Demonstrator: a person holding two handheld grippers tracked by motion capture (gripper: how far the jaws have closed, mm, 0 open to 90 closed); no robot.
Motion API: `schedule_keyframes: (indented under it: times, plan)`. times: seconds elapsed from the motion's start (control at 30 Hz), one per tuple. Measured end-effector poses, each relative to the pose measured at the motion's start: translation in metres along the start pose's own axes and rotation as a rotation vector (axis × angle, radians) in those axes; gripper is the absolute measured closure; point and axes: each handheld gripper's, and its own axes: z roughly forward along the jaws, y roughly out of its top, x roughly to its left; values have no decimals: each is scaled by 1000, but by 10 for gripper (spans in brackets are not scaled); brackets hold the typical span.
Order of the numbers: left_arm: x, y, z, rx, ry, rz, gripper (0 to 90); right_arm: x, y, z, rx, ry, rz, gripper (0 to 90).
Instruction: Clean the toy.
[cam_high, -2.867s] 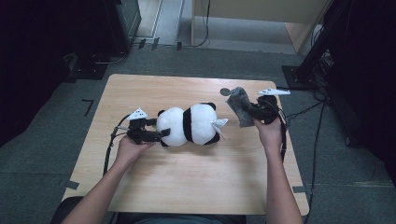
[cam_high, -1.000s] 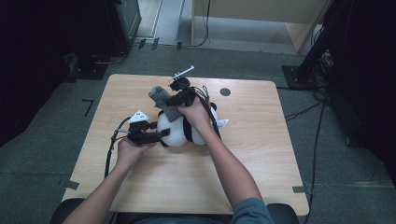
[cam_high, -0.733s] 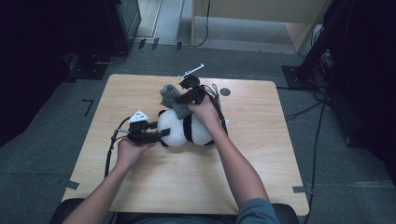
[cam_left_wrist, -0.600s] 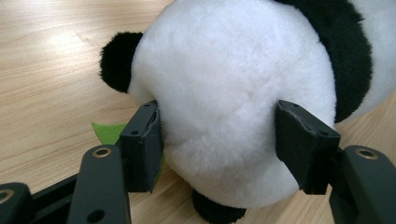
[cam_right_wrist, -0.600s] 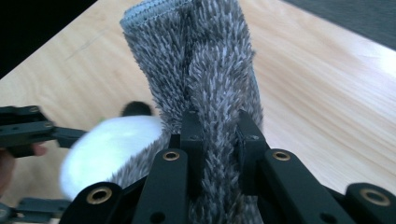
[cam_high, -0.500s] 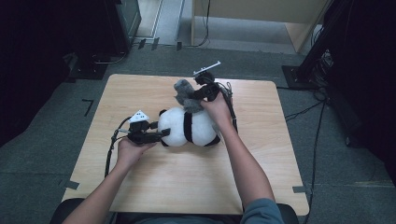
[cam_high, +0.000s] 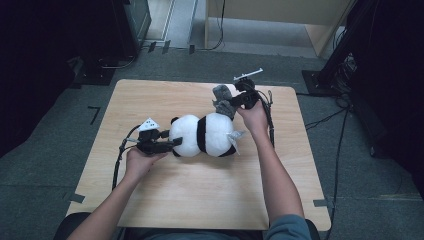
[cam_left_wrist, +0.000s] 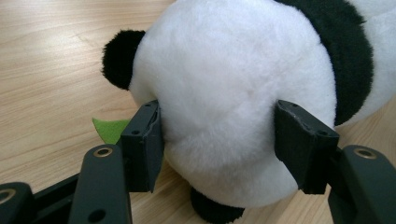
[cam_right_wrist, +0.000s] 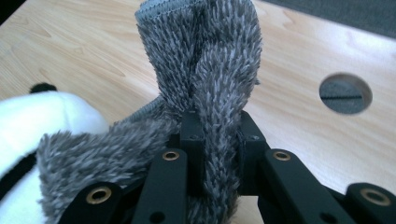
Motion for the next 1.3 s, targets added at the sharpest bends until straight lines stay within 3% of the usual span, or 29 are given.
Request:
schedule_keyframes:
  times: [0.2,0.33,0.47,0.63,0.77,0.97,1.13,1.3]
  plan:
    - [0,0,0,-8,-3,-8,379,-17,-15,6,-1,24,55,781]
    - [0,0,0,-9,-4,-10,382,-23,-17,7,9,4,62,780]
    - [0,0,0,-4,-3,-5,384,-23,-15,3,10,-36,53,784]
    - [0,0,0,1,2,2,389,-10,-8,-16,-52,-21,22,785]
    - [-1,0,0,1,4,0,389,10,3,-31,-91,1,-40,786]
    - [0,0,0,0,5,1,390,53,23,-42,-106,49,-129,786]
    - [-1,1,0,-2,6,-1,391,95,38,-38,-106,119,-193,786]
    - [-1,1,0,2,6,-1,391,136,46,-22,-86,174,-261,786]
